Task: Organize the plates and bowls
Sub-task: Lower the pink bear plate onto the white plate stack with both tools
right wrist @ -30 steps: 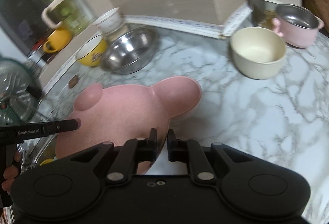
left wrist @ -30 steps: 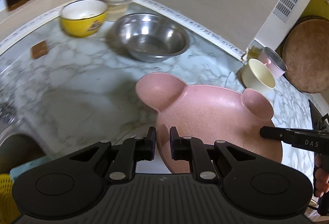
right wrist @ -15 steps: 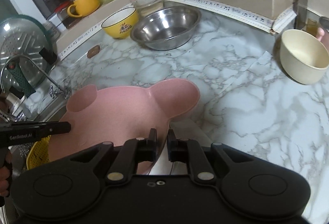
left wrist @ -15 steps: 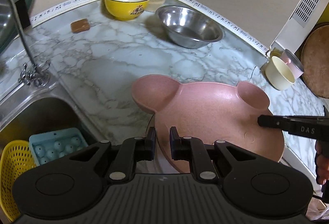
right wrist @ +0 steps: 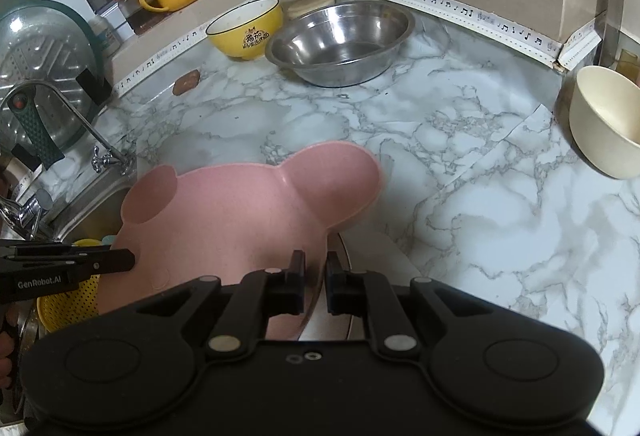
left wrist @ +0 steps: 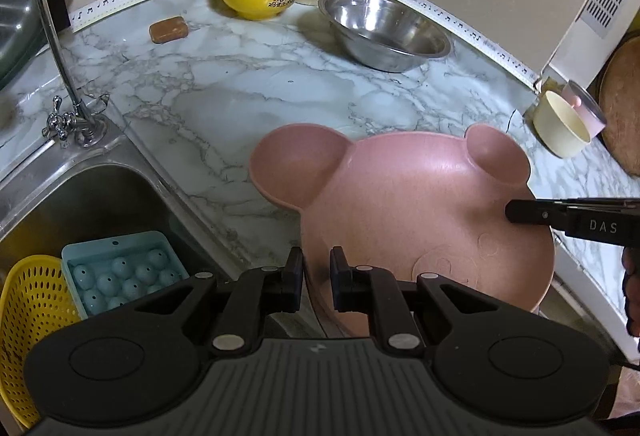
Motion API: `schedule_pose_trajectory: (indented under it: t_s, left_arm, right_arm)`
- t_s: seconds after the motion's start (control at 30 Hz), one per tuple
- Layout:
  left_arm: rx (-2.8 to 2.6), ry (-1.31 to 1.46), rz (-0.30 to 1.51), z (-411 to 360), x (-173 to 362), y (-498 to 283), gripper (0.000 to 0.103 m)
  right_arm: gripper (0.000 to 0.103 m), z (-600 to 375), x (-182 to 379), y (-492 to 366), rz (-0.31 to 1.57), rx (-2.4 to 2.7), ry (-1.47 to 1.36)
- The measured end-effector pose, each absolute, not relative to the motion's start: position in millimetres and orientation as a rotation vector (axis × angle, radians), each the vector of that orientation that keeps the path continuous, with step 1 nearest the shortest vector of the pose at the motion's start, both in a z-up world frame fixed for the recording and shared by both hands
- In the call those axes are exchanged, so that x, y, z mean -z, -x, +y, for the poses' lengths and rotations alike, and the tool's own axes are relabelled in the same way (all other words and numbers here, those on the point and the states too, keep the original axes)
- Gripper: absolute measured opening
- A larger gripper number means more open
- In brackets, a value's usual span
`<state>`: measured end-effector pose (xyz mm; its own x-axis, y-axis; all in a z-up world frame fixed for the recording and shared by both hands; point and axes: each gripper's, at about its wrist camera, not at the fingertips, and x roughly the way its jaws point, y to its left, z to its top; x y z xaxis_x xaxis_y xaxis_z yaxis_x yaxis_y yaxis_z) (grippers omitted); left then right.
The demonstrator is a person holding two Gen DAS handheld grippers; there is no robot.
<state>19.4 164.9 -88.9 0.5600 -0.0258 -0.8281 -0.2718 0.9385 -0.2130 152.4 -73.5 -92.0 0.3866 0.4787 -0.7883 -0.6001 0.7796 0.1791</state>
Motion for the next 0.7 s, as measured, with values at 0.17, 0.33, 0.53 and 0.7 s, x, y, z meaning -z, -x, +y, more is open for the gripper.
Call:
schedule_pose_trajectory:
  t_s: [0.17, 0.33, 0.53, 0.7]
  left_arm:
    - [-0.151, 0.323, 0.976, 162.7, 92.2, -18.8, 0.013]
    - [-0.146, 0.304, 0.972, 160.8, 91.8, -18.4, 0.013]
    - [-0.141, 0.283, 0.964, 157.9, 91.0, -17.0, 0.013]
    - [-0.134, 0.285, 0.959, 158.3, 89.0, -13.4, 0.013]
  right_arm:
    - [0.012, -70.1, 96.5, -150.5, 0.949, -0.67, 0.177]
    - [0.012, -68.2, 97.8, -147.4, 0.94, -0.655, 0.199]
    - [0.013, -68.1, 94.5, -145.0, 0.934, -0.635, 0.215]
    - [0.013, -71.3, 90.3, -142.4, 0.925, -0.629, 0.223]
